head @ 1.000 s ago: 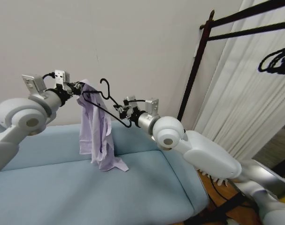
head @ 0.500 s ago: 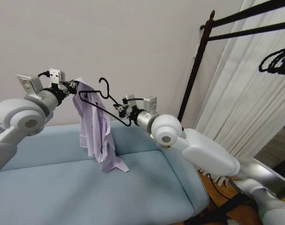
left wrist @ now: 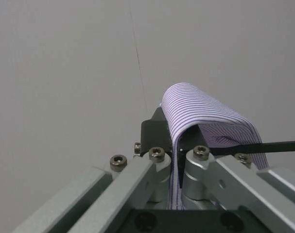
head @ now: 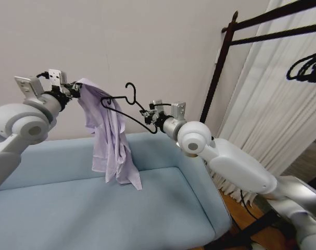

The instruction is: Pick up the clothes from the sofa and hang them on the clothes hanger.

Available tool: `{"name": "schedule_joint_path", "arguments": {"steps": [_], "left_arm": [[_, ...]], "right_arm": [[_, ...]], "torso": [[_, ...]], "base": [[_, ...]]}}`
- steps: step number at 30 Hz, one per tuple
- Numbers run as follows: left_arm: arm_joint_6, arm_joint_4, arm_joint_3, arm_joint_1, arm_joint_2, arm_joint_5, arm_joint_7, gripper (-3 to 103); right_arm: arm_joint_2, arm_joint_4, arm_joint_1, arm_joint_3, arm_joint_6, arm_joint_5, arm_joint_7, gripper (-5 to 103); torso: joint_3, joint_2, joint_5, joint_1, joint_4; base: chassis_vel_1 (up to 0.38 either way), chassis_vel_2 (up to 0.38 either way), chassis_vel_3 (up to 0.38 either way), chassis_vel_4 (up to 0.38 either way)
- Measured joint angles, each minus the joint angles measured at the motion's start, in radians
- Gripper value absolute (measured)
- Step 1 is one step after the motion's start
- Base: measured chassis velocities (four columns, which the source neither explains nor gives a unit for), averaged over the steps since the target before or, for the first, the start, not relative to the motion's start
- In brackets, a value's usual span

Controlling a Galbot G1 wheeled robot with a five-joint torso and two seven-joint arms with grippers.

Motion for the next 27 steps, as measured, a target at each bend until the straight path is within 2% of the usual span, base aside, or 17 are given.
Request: {"name": "schedule_joint_path", "arguments": {"steps": [6, 14, 21, 27], "left_arm": [[0.001, -0.003, 0.004, 0.010, -0.004, 0.006, 0.002, 1], [0.001, -0.013, 0.000, 0.030, -0.004, 0.016, 0.021, 1], [-0.003, -0.038, 0.003, 0.034, -0.010, 0.016, 0.026, 1], [-0.008, -0.074, -0.017, 0.051, 0.012, 0.011, 0.034, 1]], "right_arm": [[0.040, 0.012, 0.020, -0.017, 0.011, -0.018, -0.006, 2], [0.037, -0.001, 0.033, -0.032, 0.025, -0.047, -0.061, 2], [0.064, -0.046, 0.036, -0.047, 0.026, -0.053, -0.061, 2], [0.083, -0.096, 0.026, -0.045, 0.035, -0.048, -0.068, 2]], "torso": [[0.000, 0.000, -0.0003, 0.000, 0.0003], [0.000, 0.000, -0.0002, 0.000, -0.0001], [0.000, 0.000, -0.0002, 0.000, 0.0000], [0.000, 0.000, -0.0001, 0.000, 0.0000]], "base": [[0.000, 0.000, 0.000, 0.000], [0.000, 0.000, 0.000, 0.000], [0.000, 0.000, 0.000, 0.000], [0.000, 0.000, 0.000, 0.000]]}}
